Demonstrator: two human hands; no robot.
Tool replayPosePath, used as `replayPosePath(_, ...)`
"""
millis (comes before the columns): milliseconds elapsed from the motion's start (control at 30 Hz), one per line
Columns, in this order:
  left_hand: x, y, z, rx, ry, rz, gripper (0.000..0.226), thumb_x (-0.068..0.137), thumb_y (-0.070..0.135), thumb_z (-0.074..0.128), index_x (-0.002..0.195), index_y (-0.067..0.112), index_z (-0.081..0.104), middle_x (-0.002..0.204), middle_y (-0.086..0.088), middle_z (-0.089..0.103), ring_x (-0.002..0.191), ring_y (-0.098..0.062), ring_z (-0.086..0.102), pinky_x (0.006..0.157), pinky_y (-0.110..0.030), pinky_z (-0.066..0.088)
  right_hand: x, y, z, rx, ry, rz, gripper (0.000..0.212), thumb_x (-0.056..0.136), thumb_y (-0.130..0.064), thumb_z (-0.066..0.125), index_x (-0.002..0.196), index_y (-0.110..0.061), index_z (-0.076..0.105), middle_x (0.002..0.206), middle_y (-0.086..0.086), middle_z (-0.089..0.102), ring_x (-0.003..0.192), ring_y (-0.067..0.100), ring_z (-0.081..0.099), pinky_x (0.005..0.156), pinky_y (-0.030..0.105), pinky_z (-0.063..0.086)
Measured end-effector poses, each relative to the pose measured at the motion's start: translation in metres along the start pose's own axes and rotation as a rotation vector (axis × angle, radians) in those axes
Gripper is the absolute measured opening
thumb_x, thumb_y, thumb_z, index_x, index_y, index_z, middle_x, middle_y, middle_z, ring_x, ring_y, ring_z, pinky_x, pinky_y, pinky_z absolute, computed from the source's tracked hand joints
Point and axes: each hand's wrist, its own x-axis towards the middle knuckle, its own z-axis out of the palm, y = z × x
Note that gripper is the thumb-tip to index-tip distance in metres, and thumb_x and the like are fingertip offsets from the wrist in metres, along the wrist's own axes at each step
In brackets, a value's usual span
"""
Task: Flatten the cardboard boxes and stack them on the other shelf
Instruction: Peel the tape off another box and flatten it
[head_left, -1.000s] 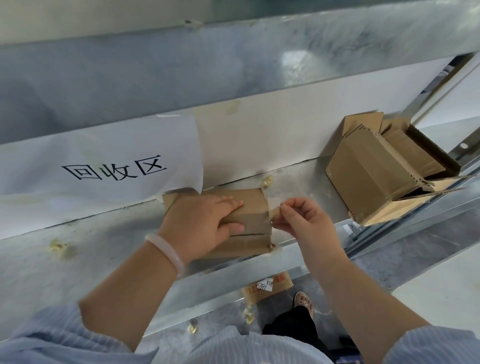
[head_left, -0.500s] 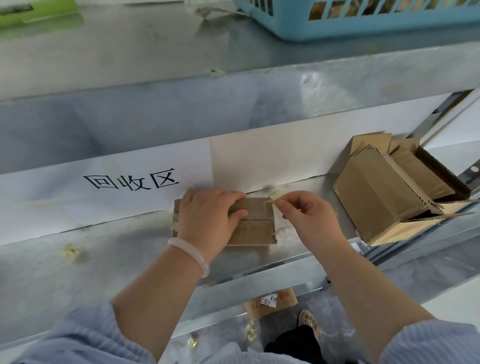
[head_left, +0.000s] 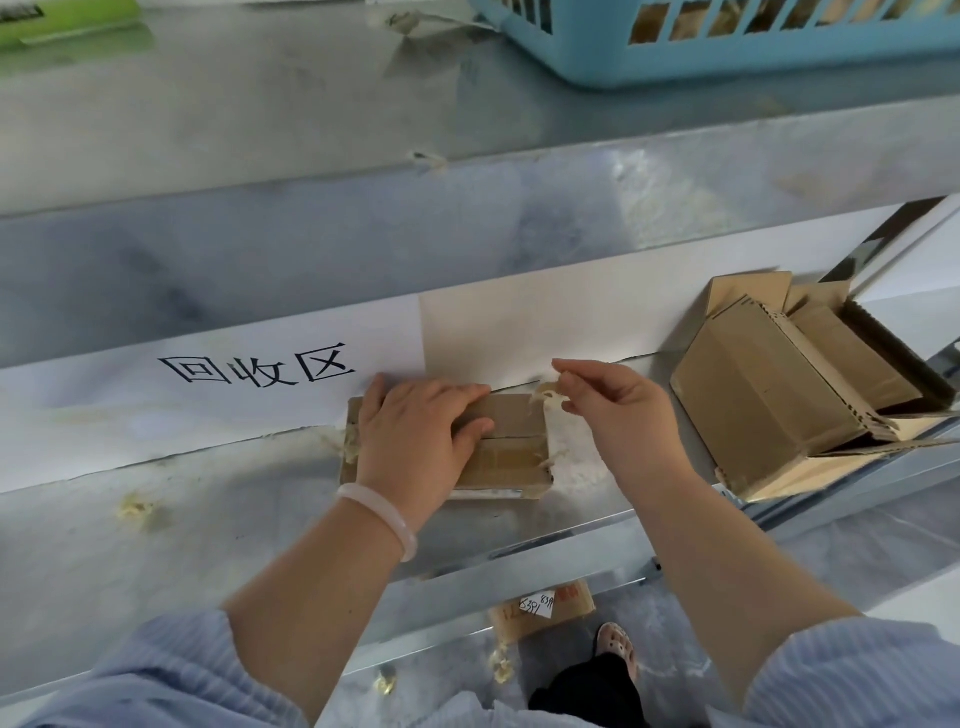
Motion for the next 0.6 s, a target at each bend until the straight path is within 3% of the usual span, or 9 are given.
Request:
replayPosePath(167,0.003,0.000,0.001,-0.011,0.018,0.001,0.038,0.090,0.055,0.046,0.123,0.042,0.058,0.111,0.019,0.063,0.112,-0.014,0.053,0.113,-0.045,0.017,0.010,-0.007,0.000,0.013,-0.077,0.266,0.015,0.084,-0.011,0.073,0.097,-0.016,0.069,0.078,0.005,0.071,0.067,0.011,0.066,0.062,0.026,0.055)
replayPosePath(267,0.004,-0.001,0.003,-0.016,0.024,0.003,0.038,0.090,0.055,0.046,0.123,0.042,0.058,0.111,0.019,0.063,0.112,-0.013,0.052,0.115,-0.042,0.014,0.013,-0.006,0.003,0.000,-0.106,0.405,0.015,0.080,-0.010,0.075,0.087,-0.013,0.062,0.069,0.002,0.066,0.060,0.012,0.058,0.054,0.026,0.052)
replayPosePath(433,0.009,-0.002,0.003,0.000,0.005,-0.002,0.041,0.090,0.057,0.041,0.125,0.043,0.057,0.113,0.019,0.062,0.113,-0.013,0.051,0.114,-0.042,0.014,0.014,-0.004,0.011,-0.247,-0.019,0.192,0.008,0.077,-0.014,0.077,0.075,-0.017,0.070,0.065,-0.010,0.065,0.053,0.008,0.060,0.051,0.025,0.055)
replayPosePath(533,0.011,-0.003,0.003,-0.001,-0.018,-0.009,0.041,0.090,0.057,0.040,0.125,0.043,0.056,0.115,0.019,0.062,0.114,-0.014,0.050,0.114,-0.044,0.016,0.018,-0.003,0.011,-0.539,0.004,-0.005,0.010,0.075,-0.025,0.080,0.072,-0.027,0.071,0.088,-0.010,0.057,0.064,0.005,0.059,0.058,0.011,0.047)
replayPosePath(600,0.011,-0.003,0.004,-0.001,-0.020,-0.009,0.040,0.090,0.057,0.042,0.125,0.044,0.056,0.115,0.019,0.062,0.114,-0.014,0.050,0.113,-0.045,0.017,0.019,-0.002,0.008,-0.676,-0.002,-0.110,0.010,0.075,-0.030,0.081,0.072,-0.030,0.072,0.098,-0.014,0.049,0.076,0.002,0.053,0.069,0.009,0.038)
